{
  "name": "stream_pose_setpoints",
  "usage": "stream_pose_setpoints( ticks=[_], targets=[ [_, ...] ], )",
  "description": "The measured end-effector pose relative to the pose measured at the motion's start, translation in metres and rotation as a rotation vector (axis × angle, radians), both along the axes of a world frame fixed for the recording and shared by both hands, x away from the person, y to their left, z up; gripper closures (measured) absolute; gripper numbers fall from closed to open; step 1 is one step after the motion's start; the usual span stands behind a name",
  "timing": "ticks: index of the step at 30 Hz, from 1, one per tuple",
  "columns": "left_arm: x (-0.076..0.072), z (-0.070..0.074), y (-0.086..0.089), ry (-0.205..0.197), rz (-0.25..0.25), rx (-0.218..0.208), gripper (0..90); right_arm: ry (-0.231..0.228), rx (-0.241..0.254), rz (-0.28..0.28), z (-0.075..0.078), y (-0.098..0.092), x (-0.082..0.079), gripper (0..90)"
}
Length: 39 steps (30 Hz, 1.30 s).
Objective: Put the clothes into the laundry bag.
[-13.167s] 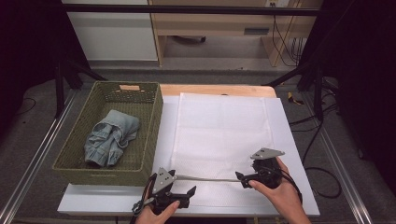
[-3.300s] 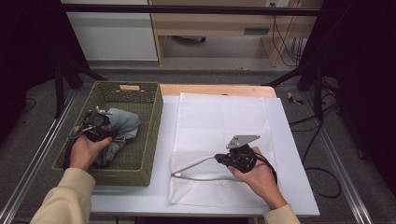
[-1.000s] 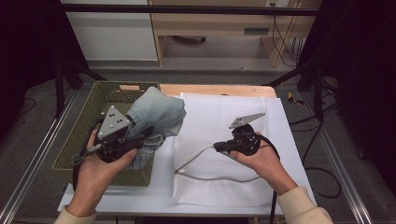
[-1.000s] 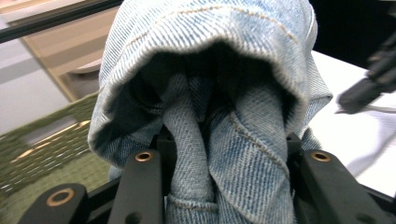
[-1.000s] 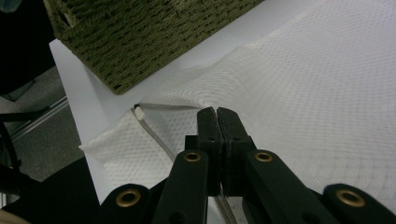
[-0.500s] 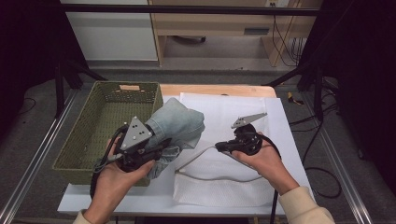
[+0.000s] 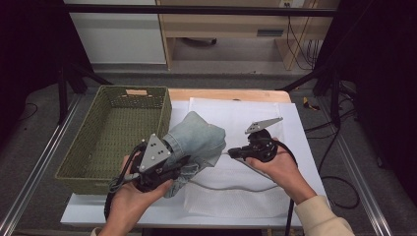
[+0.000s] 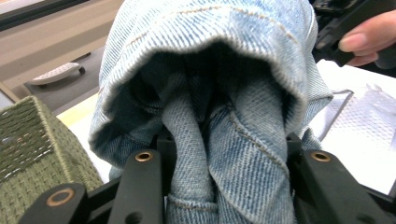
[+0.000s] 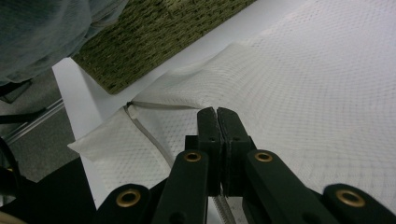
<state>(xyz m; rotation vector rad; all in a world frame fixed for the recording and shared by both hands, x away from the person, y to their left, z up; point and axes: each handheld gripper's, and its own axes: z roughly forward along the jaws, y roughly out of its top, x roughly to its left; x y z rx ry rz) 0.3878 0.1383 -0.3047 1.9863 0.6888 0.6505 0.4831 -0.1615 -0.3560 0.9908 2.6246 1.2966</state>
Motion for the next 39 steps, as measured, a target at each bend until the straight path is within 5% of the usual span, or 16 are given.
stream_pose_setpoints(
  ticks=[13,30,39],
  targets=[
    [-0.001,-0.006,-0.002,0.027,-0.005,-0.015,57.6,-0.009,-0.013,-0.013,0.005,0.001,0.002,89.3],
    [-0.022,-0.018,-0.038,0.054,-0.148,0.000,57.6,-0.008,-0.001,-0.024,0.004,-0.005,0.010,89.3],
    [-0.025,-0.031,-0.054,0.100,-0.215,-0.005,57.7,-0.007,0.001,-0.034,0.007,-0.007,0.016,89.3]
  ],
)
